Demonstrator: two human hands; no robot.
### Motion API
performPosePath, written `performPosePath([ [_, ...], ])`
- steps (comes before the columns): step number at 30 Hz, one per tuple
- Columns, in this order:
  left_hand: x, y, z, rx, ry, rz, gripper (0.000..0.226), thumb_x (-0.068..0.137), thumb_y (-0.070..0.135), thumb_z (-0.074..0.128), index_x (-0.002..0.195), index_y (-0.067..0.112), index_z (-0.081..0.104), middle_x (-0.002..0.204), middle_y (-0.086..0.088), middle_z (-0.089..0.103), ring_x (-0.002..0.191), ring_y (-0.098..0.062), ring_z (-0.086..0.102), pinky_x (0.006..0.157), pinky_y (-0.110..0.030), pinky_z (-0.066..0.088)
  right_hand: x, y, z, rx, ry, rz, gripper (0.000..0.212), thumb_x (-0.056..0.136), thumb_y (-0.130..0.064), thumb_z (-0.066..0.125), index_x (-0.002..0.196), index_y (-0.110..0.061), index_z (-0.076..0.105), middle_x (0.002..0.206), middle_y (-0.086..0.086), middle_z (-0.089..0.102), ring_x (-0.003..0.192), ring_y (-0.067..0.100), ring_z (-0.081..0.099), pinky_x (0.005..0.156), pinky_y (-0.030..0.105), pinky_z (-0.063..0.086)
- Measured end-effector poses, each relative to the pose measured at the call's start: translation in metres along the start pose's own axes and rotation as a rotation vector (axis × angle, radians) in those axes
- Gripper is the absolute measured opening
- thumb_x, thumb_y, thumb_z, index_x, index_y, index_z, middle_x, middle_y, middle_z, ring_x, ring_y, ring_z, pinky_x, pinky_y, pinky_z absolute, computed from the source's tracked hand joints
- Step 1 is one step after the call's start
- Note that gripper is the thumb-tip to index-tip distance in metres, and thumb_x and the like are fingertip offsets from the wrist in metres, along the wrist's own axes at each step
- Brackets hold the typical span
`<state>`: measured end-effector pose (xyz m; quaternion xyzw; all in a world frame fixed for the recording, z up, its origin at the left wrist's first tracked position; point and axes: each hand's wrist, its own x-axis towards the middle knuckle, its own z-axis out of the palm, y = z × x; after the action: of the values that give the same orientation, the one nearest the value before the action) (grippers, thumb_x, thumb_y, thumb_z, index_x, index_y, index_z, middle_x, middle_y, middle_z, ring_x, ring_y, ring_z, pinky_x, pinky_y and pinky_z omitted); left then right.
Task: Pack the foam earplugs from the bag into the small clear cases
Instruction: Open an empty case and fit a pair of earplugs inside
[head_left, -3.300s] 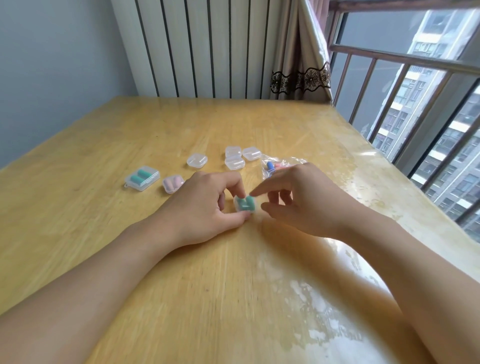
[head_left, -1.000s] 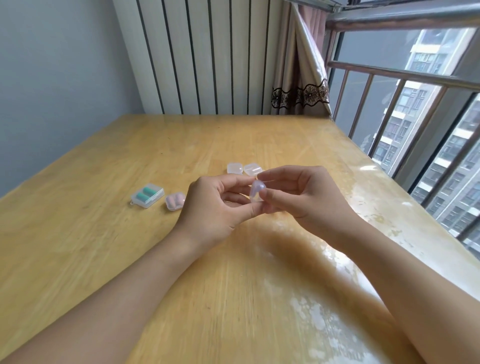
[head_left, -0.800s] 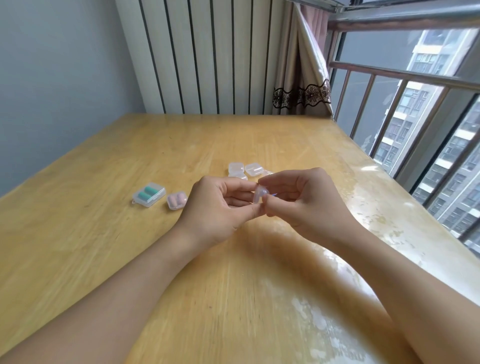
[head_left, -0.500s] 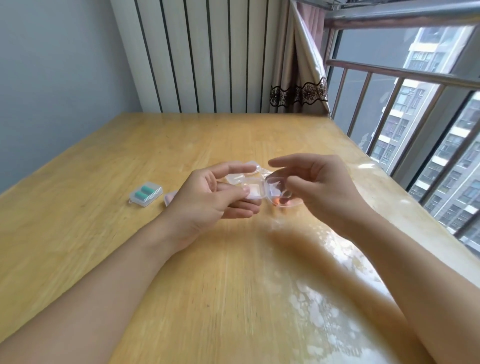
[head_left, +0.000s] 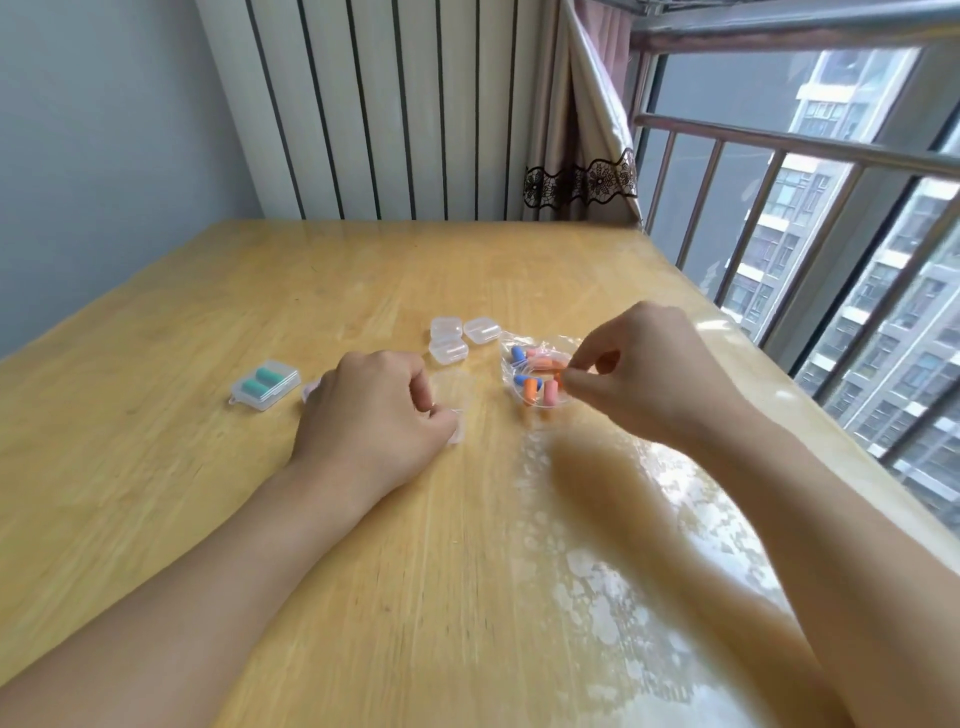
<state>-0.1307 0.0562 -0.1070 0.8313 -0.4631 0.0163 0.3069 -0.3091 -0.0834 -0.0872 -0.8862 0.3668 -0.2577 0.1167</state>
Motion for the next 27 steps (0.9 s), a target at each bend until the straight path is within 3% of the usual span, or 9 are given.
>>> performPosePath([
  [3, 0.000, 0.002, 0.003, -0.030, 0.100, 0.140, 0.016, 0.072, 0.040, 0.070, 0.072, 0.025, 0.064, 0.069, 0.011, 0.059, 0.072, -0.015, 0.059, 0.067, -0.029, 0.048, 0.002, -0.001, 0.014, -0.081, -0.055, 0.046, 0.013, 0.080, -0.037, 0.078, 0.088, -0.029, 0.081, 0.063, -0.015, 0.051, 0.062, 0.015, 0.056, 0.048, 0.023, 0.032],
  [7, 0.002, 0.014, 0.027, -0.079, 0.021, 0.455, 0.034, 0.083, 0.040, 0.063, 0.114, 0.027, 0.071, 0.117, 0.009, 0.060, 0.113, -0.013, 0.051, 0.098, -0.024, 0.040, 0.000, -0.001, 0.018, -0.122, -0.088, 0.075, 0.031, 0.081, -0.049, 0.076, 0.108, -0.034, 0.075, 0.081, -0.009, 0.061, 0.073, 0.020, 0.062, 0.056, 0.027, 0.039],
  [10, 0.008, 0.023, 0.046, -0.030, -0.133, 0.521, 0.036, 0.096, 0.036, 0.055, 0.131, 0.029, 0.062, 0.143, 0.005, 0.052, 0.134, -0.015, 0.041, 0.112, -0.030, 0.036, 0.000, -0.002, 0.018, -0.146, -0.134, 0.042, 0.031, 0.087, -0.042, 0.067, 0.118, -0.037, 0.072, 0.097, -0.004, 0.072, 0.080, 0.024, 0.066, 0.062, 0.029, 0.047],
  [14, 0.012, 0.026, 0.055, -0.046, -0.205, 0.476, 0.033, 0.099, 0.028, 0.047, 0.128, 0.026, 0.063, 0.126, 0.010, 0.061, 0.119, -0.013, 0.056, 0.095, -0.038, 0.049, 0.000, -0.002, 0.019, -0.185, -0.234, 0.044, 0.028, 0.095, -0.040, 0.055, 0.120, -0.035, 0.068, 0.101, 0.001, 0.070, 0.079, 0.026, 0.063, 0.063, 0.032, 0.046],
  [19, 0.012, 0.028, 0.056, -0.100, -0.141, 0.430, 0.026, 0.097, 0.019, 0.048, 0.105, 0.021, 0.073, 0.101, 0.004, 0.068, 0.096, -0.020, 0.065, 0.080, -0.042, 0.052, 0.005, -0.005, 0.028, -0.333, -0.159, 0.050, 0.013, 0.097, -0.021, 0.054, 0.089, -0.014, 0.061, 0.082, 0.007, 0.060, 0.070, 0.032, 0.057, 0.055, 0.033, 0.041],
  [22, 0.011, 0.029, 0.055, -0.106, -0.090, 0.395, 0.019, 0.093, 0.017, 0.057, 0.101, 0.016, 0.075, 0.098, 0.002, 0.071, 0.091, -0.020, 0.066, 0.079, -0.041, 0.052, 0.006, -0.010, 0.029, -0.356, -0.155, 0.067, 0.013, 0.097, -0.028, 0.059, 0.099, -0.015, 0.061, 0.086, 0.005, 0.055, 0.072, 0.031, 0.055, 0.059, 0.032, 0.045],
  [27, 0.013, 0.027, 0.054, -0.129, -0.056, 0.399, 0.015, 0.089, 0.020, 0.064, 0.097, 0.016, 0.077, 0.091, 0.001, 0.073, 0.086, -0.022, 0.067, 0.076, -0.038, 0.053, 0.007, -0.014, 0.030, -0.379, -0.159, 0.099, 0.017, 0.094, -0.022, 0.062, 0.108, -0.015, 0.066, 0.082, 0.004, 0.051, 0.068, 0.029, 0.051, 0.058, 0.031, 0.042],
])
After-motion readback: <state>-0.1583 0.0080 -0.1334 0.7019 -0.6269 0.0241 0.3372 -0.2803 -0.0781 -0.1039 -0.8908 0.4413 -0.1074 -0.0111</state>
